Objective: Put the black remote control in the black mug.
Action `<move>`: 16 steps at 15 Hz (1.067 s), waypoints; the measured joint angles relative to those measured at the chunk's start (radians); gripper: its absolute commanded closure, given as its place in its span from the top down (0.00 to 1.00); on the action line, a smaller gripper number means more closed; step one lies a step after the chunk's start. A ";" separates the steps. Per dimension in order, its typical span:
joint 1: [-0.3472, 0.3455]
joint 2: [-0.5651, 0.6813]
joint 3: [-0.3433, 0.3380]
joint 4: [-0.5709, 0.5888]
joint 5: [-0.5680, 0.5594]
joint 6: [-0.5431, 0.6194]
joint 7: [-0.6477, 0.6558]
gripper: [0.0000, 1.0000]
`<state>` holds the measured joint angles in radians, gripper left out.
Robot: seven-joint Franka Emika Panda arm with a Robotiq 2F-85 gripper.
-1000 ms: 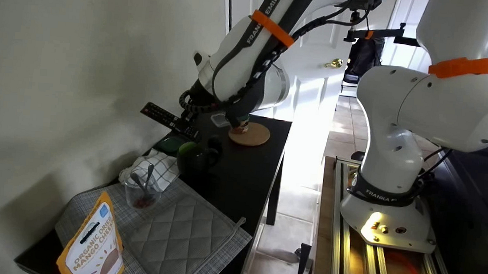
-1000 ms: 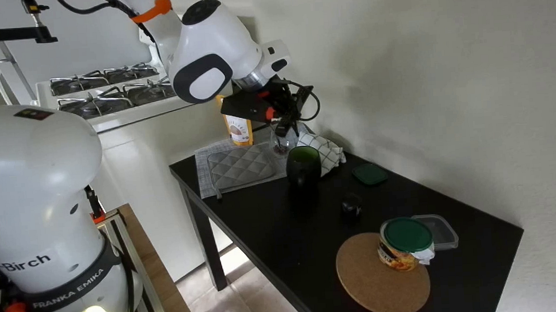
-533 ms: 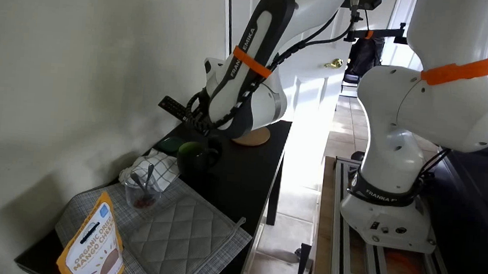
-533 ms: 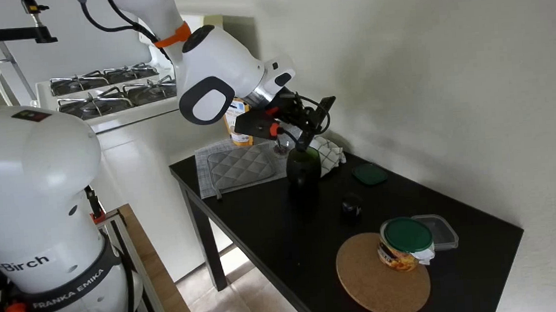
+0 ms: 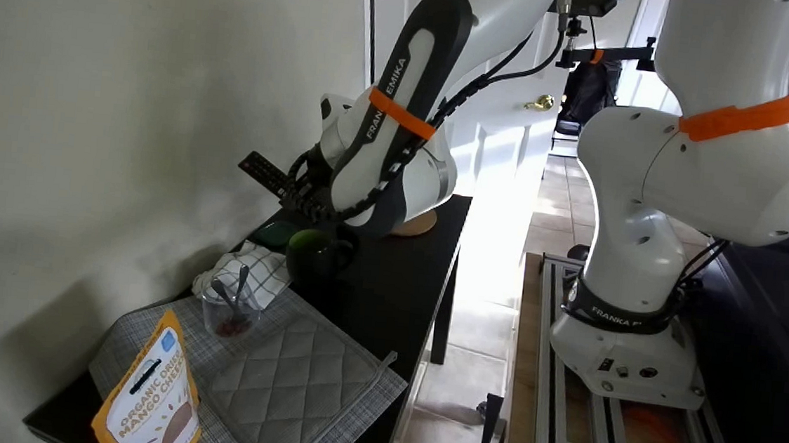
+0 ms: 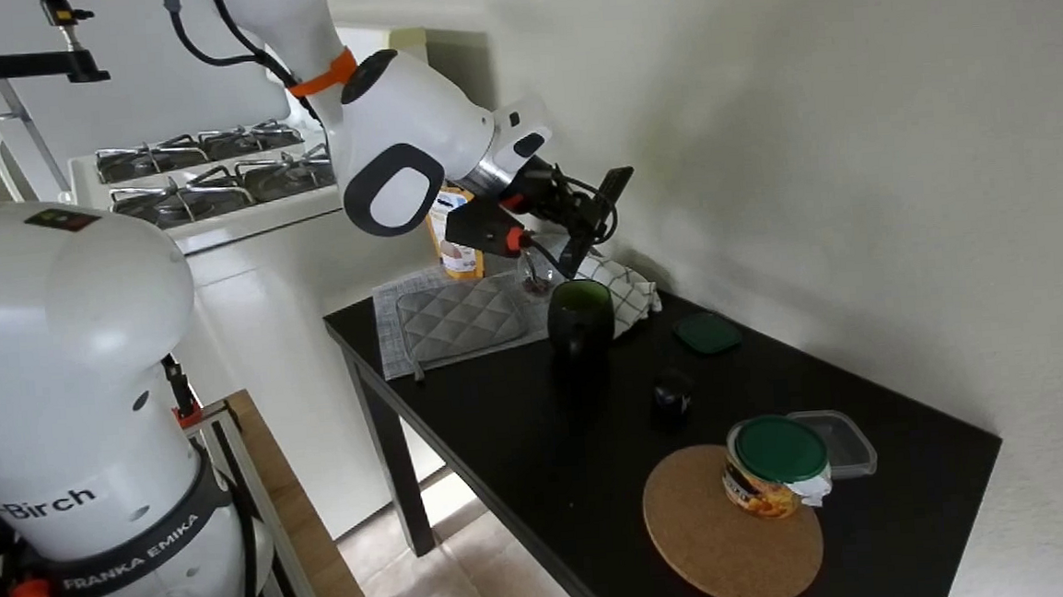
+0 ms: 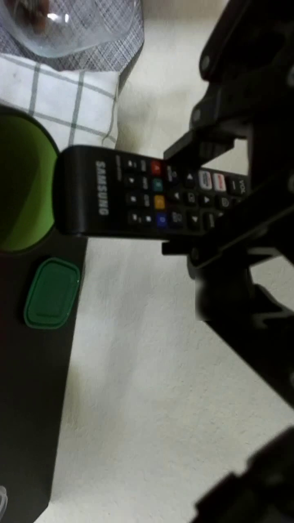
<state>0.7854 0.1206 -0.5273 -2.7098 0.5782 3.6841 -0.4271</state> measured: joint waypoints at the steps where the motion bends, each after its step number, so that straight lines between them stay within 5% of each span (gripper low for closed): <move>1: -0.009 -0.002 0.002 0.000 -0.043 0.000 0.045 0.23; 4: -0.079 -0.011 0.042 -0.007 -0.179 -0.001 0.177 0.23; 10: -0.468 -0.007 0.352 -0.037 -0.318 -0.001 0.296 0.23; 15: -0.604 0.015 0.449 -0.036 -0.387 0.000 0.324 0.23; 16: -0.616 0.018 0.460 -0.034 -0.393 0.000 0.324 0.48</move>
<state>0.1696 0.1390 -0.0669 -2.7441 0.1849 3.6843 -0.1027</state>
